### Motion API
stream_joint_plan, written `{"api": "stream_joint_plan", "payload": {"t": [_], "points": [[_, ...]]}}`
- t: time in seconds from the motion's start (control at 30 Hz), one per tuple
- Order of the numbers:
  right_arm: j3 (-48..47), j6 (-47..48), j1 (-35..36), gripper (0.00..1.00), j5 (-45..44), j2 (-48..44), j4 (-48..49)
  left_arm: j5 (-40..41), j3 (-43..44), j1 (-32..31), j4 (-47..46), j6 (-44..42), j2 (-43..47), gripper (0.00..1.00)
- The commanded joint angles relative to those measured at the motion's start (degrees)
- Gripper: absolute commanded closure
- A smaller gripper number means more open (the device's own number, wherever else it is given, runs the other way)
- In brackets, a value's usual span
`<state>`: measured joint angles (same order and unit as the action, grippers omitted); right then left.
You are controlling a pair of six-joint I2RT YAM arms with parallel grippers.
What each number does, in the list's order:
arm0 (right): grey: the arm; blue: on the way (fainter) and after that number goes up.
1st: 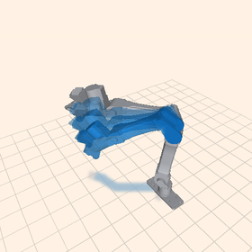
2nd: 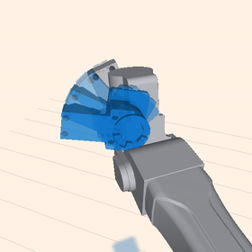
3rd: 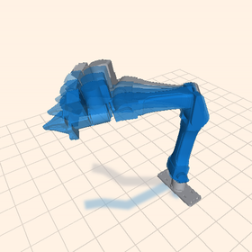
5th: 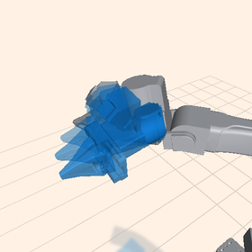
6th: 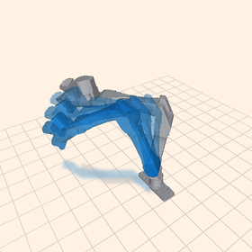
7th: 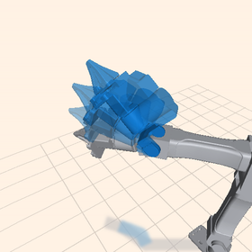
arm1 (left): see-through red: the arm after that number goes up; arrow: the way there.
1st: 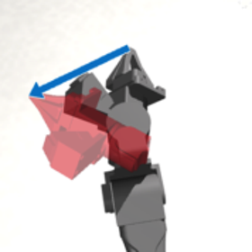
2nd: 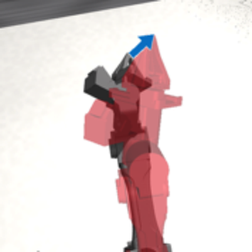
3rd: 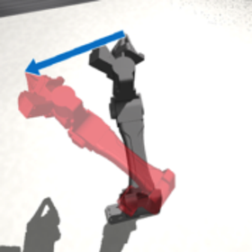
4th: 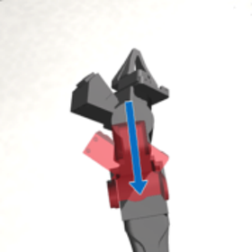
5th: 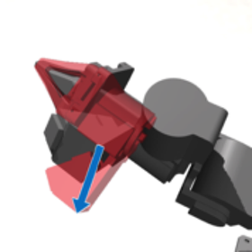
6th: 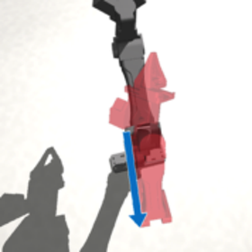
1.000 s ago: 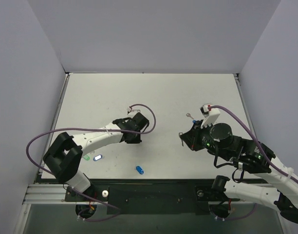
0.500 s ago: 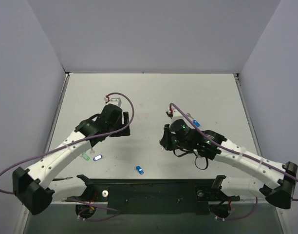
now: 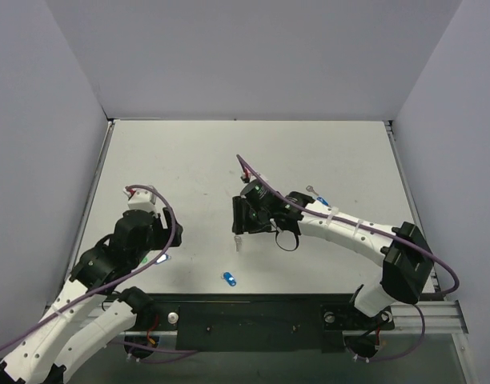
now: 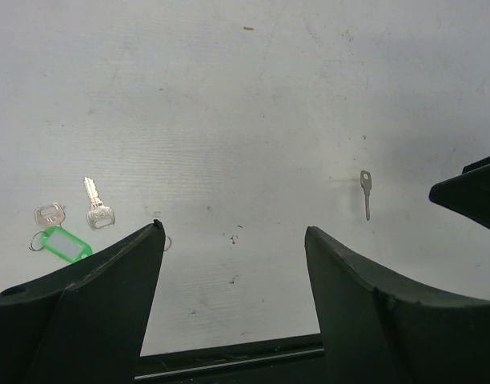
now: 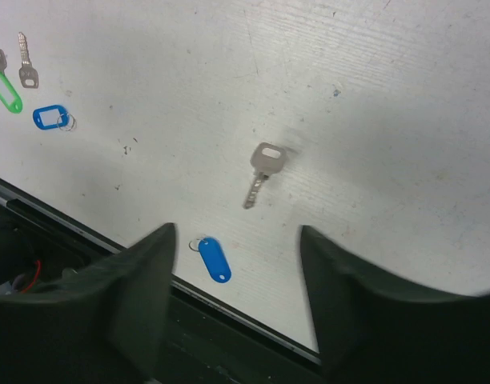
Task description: Remove the keys from the keyring
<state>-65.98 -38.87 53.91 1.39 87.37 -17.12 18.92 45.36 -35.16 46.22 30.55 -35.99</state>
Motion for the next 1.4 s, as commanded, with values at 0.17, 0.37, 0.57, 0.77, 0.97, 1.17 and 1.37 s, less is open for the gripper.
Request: {"api": "stream_joint_plan", "payload": {"t": [0.17, 0.37, 0.57, 0.77, 0.97, 1.17, 1.37], "points": [[-2.3, -1.2, -2.5, 0.13, 0.5, 2.2, 1.0, 3.1, -1.4, -0.1, -3.5, -1.7, 4.1, 0.19], [-3.6, -2.3, -2.5, 0.11, -1.2, -1.8, -2.7, 3.1, -1.5, -0.2, -3.7, -1.9, 4.3, 0.19], [-6.5, -2.2, -2.1, 0.1, -5.3, -10.4, -6.4, 2.9, -1.9, -0.1, -4.1, -2.3, 5.1, 0.19], [-7.9, -0.5, -1.9, 0.09, -8.0, -21.3, -9.2, 1.4, -2.3, -0.1, -5.0, -3.7, 6.3, 0.19], [1.2, 0.5, -2.0, 0.09, -12.9, -36.6, -3.0, 0.1, -3.0, 0.0, -5.9, -4.6, 7.9, 0.19], [23.0, -14.5, -2.1, 0.08, -24.2, -49.2, 9.7, 0.0, -2.9, 0.4, -6.3, -4.9, 7.3, 0.2], [27.8, -13.8, -3.9, 0.07, -29.5, -49.5, 6.1, -0.6, -3.1, 0.4, -6.5, -5.4, 7.2, 0.2]]}}
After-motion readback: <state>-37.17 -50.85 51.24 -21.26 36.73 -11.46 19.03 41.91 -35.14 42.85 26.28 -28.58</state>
